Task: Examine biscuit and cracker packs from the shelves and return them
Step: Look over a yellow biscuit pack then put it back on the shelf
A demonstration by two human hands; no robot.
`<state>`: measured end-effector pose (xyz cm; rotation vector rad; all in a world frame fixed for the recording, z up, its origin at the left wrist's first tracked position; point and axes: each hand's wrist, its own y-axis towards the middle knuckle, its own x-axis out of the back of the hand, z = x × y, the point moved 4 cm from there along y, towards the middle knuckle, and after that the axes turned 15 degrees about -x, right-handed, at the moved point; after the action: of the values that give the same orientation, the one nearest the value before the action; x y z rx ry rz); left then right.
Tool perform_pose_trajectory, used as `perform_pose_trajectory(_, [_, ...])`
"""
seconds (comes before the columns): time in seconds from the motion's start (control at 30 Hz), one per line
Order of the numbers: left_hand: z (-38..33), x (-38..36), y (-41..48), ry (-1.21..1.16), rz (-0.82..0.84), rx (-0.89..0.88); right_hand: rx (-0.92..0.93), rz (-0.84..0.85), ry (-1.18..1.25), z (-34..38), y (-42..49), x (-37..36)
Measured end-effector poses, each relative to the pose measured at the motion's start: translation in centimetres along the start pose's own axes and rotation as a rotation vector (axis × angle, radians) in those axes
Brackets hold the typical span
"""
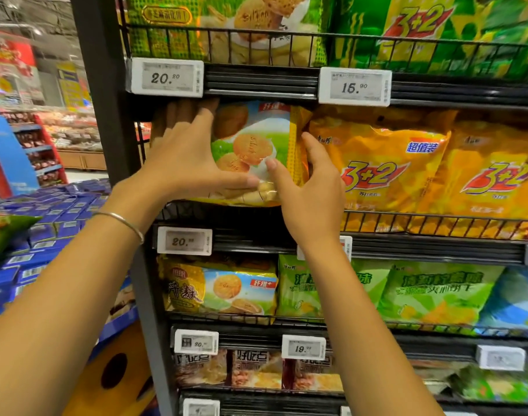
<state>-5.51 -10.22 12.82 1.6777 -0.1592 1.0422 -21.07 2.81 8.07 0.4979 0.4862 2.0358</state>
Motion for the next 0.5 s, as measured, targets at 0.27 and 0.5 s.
perform_pose_trajectory(0.27, [0.9, -3.0, -0.4, 0.124, -0.076, -0.07, 0.069, -0.101, 0.131, -2.7, -1.7, 3.0])
perform_pose_trajectory(0.5, [0.5, -2.9, 0.0, 0.115, -0.127, -0.16, 0.127, 0.034, -0.165, -2.4, -1.8, 1.4])
